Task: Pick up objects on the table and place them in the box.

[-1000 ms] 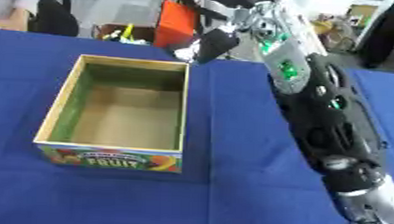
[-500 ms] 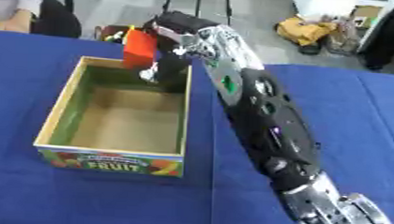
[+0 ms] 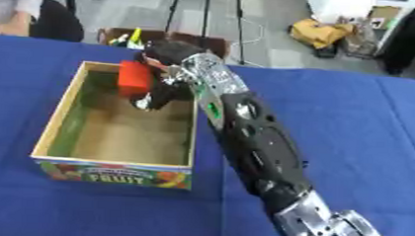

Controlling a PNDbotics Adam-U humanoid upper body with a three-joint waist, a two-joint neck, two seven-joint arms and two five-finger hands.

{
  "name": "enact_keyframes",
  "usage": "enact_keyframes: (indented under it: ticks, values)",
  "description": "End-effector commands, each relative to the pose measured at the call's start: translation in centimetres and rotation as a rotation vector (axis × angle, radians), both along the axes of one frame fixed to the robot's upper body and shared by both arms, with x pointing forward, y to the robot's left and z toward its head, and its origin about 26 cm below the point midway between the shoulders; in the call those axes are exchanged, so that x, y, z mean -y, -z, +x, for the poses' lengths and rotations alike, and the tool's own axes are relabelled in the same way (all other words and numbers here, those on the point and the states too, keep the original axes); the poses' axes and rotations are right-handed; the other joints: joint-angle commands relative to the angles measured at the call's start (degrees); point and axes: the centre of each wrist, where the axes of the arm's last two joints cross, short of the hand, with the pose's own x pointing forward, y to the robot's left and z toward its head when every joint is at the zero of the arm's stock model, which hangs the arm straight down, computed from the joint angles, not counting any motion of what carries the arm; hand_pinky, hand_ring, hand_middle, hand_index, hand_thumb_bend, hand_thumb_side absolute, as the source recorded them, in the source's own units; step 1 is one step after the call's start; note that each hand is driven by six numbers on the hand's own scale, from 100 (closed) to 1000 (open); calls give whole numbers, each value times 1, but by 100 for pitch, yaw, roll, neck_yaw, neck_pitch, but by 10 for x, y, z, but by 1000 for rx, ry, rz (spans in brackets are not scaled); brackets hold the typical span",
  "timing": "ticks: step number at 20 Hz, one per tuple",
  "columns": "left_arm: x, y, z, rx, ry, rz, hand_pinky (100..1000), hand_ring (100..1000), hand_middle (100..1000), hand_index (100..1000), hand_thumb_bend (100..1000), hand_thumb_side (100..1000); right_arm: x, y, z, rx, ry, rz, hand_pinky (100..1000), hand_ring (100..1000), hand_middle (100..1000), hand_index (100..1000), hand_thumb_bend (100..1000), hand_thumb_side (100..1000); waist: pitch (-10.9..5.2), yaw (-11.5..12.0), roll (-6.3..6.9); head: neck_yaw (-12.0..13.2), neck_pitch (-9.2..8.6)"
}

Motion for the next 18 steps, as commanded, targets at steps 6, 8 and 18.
enact_keyframes:
  ticks: [6,8,18]
  values:
    - [2,-10,-1,33,17,11,253,505,553,409,100,833,-6,-6,1,-20,2,-195,553,648,404,491,100,424,-79,59,24,-141,-99]
    - [2,-10,-1,35,21,11,253,505,553,409,100,833,-7,-6,1,-28,2,-225,551,647,405,491,100,423,-72,75,18,-173,-110]
    - [2,-11,-1,36,21,11,255,505,553,409,100,832,-14,-10,-2,-52,-48,-316,583,742,546,638,100,477,-81,80,-20,-210,-91]
